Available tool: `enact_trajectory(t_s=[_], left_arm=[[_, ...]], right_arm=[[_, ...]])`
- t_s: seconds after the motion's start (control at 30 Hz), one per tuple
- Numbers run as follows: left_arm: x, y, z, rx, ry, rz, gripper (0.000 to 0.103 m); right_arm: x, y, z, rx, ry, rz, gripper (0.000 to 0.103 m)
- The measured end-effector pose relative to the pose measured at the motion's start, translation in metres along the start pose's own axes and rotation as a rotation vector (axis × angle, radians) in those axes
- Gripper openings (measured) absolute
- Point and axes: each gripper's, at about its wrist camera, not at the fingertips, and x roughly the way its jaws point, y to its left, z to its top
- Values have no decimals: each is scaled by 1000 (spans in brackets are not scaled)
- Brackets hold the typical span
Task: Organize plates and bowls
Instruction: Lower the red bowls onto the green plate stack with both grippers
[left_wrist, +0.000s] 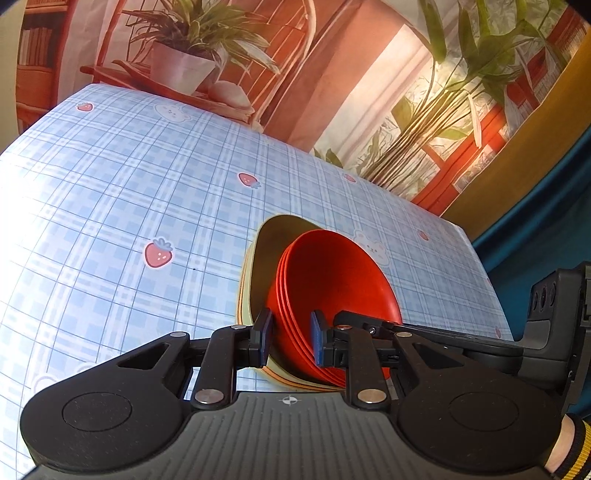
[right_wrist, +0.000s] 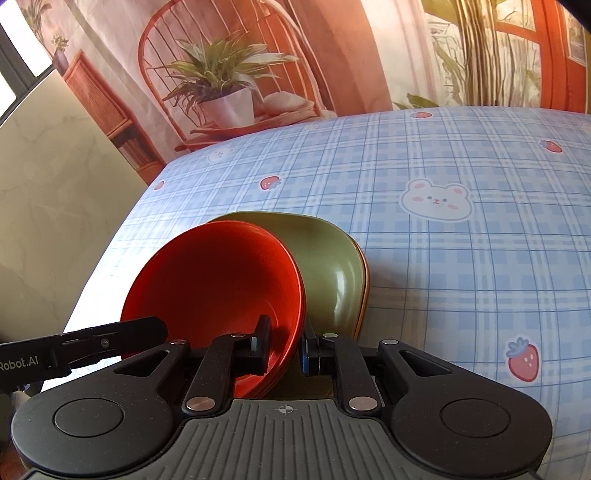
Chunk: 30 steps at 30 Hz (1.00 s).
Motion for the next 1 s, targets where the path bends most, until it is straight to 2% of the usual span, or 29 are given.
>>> enact_trajectory(t_s=[0.83, 1.0], left_arm=[[15, 1, -2, -1, 20, 15, 24], [16, -5, -2, 20, 26, 40, 23]], right_arm=[[-9, 2, -6, -24, -5, -20, 18], [-9, 2, -6, -28, -9, -23, 18]])
